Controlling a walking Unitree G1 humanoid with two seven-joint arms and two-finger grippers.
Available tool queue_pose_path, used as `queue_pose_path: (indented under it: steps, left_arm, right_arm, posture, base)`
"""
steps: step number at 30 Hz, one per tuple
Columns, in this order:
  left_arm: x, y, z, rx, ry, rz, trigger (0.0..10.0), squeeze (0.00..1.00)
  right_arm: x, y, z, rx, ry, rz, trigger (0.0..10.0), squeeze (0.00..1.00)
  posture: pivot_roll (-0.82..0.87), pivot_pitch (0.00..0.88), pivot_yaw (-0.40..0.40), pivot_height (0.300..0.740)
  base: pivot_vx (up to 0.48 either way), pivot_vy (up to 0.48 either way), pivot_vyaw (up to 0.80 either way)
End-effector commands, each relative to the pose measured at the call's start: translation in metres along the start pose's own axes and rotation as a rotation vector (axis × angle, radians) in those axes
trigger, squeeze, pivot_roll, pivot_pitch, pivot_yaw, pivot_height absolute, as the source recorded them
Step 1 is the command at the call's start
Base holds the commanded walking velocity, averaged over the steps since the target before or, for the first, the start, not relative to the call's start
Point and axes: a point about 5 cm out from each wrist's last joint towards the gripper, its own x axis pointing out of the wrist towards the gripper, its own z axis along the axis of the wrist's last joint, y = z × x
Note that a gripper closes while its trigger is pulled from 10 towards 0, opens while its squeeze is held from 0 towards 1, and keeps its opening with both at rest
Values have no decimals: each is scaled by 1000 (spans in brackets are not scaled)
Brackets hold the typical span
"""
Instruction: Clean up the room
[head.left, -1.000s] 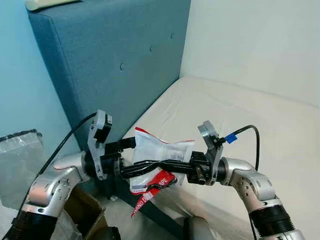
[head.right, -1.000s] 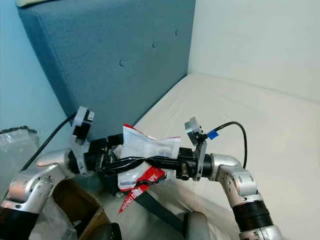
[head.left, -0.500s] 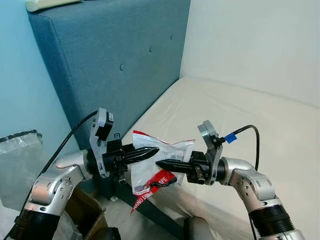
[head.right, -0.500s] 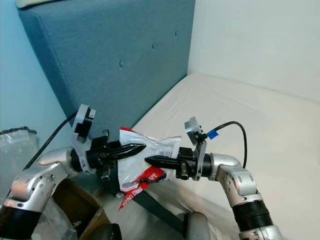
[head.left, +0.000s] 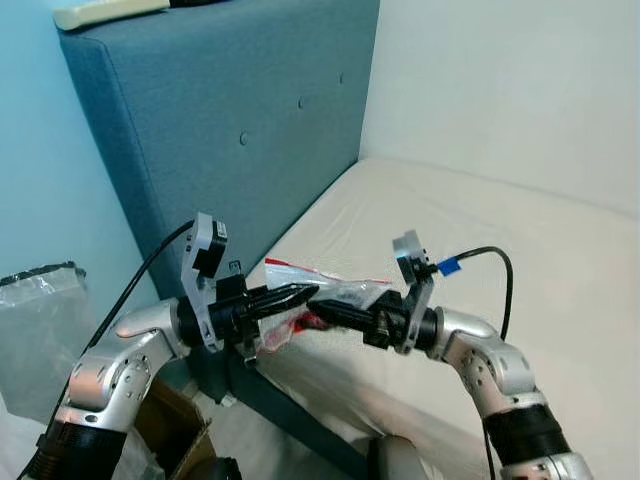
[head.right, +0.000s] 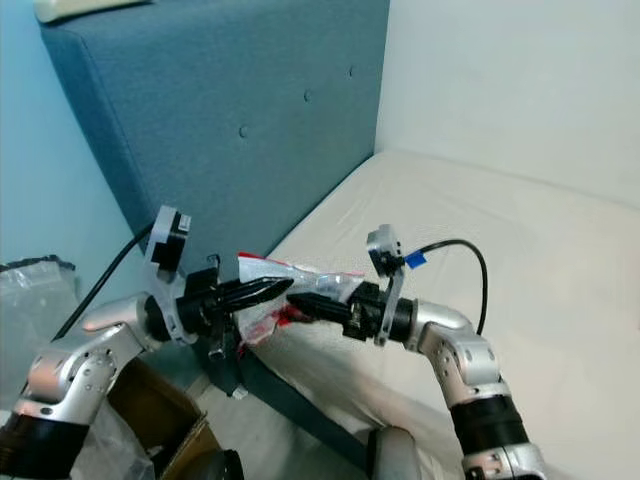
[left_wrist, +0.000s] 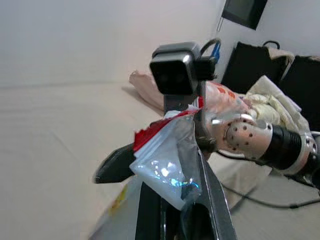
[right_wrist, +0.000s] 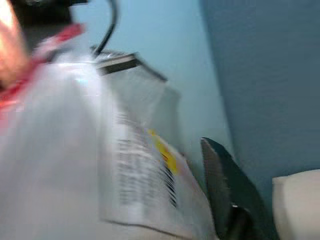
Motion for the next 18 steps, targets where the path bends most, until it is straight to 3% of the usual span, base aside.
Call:
queue_pose_path:
  steps: [1,8,9,11,12,13,14,15,16,18]
  left_arm:
    - [-2,5,-4,0,-17,66,0,0]
    - [-8,15,-12,-19,-53,193,0,0]
    - [-16,23,-18,-33,-58,285,0,0]
    - [-21,28,-22,-42,-60,348,0,0]
    - [-31,37,-29,-53,-53,454,0,0]
    - [-31,37,-29,-53,-53,454,0,0]
    - [-50,52,-39,-66,-44,643,0,0]
    - [-50,52,-39,-66,-44,643,0,0]
    - [-66,62,-45,-75,-42,804,0,0]
    - [-72,66,-47,-76,-40,864,0,0]
  right_arm:
    - [-2,-10,0,15,-52,-101,10000,1000]
    - [-5,-23,2,65,-162,-239,10000,1000]
    - [-11,-31,3,90,-203,-314,10000,1000]
    - [-15,-36,3,108,-230,-365,10000,1000]
    - [-22,-42,0,130,-253,-437,10000,1000]
    - [-22,-42,0,130,-253,-437,10000,1000]
    - [-32,-53,-10,156,-233,-565,10000,1000]
    - [-32,-53,-10,156,-233,-565,10000,1000]
    - [-39,-60,-25,182,-151,-681,10000,659]
    - [-41,-62,-32,193,-109,-725,10000,659]
  posture:
    - [-29,0,-26,562]
    - [-29,0,-27,562]
    - [-28,0,-27,562]
    - [-28,0,-27,562]
    - [-29,0,-27,562]
    - [-29,0,-27,562]
    - [-29,0,-28,562]
    - [-29,0,-28,562]
    - [-29,0,-28,562]
    - [-29,0,-28,562]
  base:
    - [0,0,0]
    - [0,0,0]
    - [0,0,0]
    - [0,0,0]
    - [0,0,0]
    - [0,0,0]
    - [0,0,0]
    - [0,0,0]
    - [0,0,0]
    - [0,0,0]
